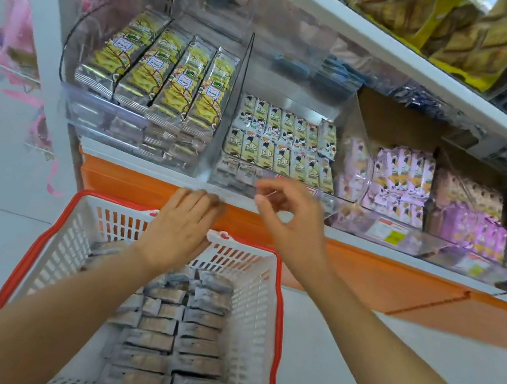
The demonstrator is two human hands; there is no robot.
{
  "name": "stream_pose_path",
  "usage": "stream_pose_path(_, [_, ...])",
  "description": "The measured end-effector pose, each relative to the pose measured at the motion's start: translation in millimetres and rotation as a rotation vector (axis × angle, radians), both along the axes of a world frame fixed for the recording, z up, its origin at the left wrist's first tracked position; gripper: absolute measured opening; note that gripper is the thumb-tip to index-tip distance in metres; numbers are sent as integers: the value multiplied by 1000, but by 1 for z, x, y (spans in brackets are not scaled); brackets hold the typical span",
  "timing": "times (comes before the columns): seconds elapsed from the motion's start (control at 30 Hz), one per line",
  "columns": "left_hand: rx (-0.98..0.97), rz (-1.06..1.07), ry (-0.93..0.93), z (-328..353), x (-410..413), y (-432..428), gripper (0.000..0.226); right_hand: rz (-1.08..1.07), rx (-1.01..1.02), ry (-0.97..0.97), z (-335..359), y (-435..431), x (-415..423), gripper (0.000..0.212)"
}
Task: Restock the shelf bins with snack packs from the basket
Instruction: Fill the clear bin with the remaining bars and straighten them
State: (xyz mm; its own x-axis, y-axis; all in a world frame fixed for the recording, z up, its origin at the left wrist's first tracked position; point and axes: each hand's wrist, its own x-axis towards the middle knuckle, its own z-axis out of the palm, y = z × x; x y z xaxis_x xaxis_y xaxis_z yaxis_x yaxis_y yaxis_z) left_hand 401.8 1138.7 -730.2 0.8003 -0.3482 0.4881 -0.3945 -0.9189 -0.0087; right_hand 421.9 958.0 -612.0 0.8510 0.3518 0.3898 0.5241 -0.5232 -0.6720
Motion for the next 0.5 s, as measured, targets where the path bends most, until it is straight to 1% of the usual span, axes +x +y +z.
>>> stream_pose_path(0.07, [35,23,112,-10,-4,6,50,32,-49,69,-35,-3,-14,17])
stream_pose_path(0.13, [68,68,251,-20,-7,12,51,29,-120,178,-74,-8,-20,19])
stream_pose_path(0.23, [148,177,499,-34,-10,20,65,-5,-243,364,-129,-16,-23,23])
stream_pose_path(0.3, [201,226,600,-42,-9,25,73,-15,-354,461,-161,-20,-23,26])
stream_pose_path(0.4, [290,255,697,-54,-9,29,73,-15,-500,579,-205,-22,-20,31])
stream_pose_path(0.5, [293,270,705,-66,-12,30,72,-23,-575,641,-242,-21,-20,40])
